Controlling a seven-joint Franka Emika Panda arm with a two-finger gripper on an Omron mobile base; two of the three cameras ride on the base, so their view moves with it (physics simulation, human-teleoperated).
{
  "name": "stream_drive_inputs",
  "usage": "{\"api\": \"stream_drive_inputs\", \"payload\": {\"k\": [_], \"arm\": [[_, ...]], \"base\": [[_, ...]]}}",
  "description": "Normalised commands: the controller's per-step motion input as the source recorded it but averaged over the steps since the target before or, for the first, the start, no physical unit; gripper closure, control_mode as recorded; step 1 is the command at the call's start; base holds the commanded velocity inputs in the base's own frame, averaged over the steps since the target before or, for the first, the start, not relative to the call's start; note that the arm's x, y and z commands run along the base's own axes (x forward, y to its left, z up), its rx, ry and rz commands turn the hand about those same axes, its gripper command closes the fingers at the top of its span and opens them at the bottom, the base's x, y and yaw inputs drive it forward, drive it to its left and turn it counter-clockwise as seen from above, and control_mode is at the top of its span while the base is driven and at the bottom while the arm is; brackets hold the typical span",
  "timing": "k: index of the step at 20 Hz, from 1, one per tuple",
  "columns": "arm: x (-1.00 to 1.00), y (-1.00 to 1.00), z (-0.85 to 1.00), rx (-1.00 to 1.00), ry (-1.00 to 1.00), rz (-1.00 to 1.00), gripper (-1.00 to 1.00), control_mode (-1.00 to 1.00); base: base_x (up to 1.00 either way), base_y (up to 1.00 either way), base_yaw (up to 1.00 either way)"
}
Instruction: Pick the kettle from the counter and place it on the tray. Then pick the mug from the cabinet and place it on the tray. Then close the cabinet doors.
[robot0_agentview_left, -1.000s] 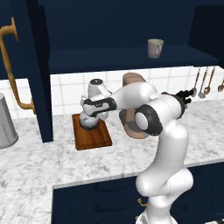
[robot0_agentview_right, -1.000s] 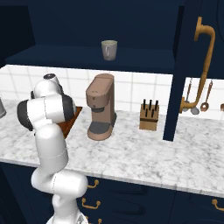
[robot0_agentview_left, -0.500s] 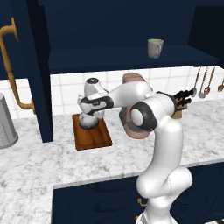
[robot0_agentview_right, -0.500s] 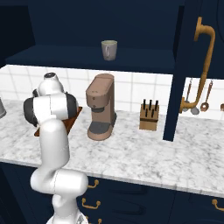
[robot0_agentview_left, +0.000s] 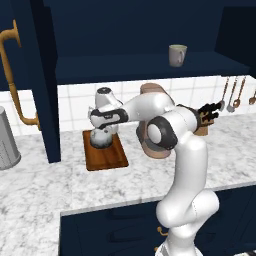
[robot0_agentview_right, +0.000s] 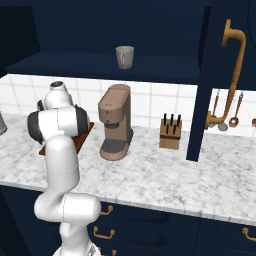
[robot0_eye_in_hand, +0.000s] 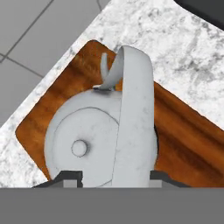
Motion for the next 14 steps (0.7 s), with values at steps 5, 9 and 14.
{"api": "stream_drive_inputs", "payload": {"k": [5,9,14], "arm": [[-0.24,0.01,0.01,0.0,-0.17,0.01,-1.0,-1.0],[-0.3,0.02,0.0,0.0,-0.19,0.05,-1.0,-1.0],[-0.37,0.11,0.06,0.0,-0.21,0.1,-1.0,-1.0]], "base": [[0.0,0.0,0.0],[0.0,0.0,0.0],[0.0,0.0,0.0]]}}
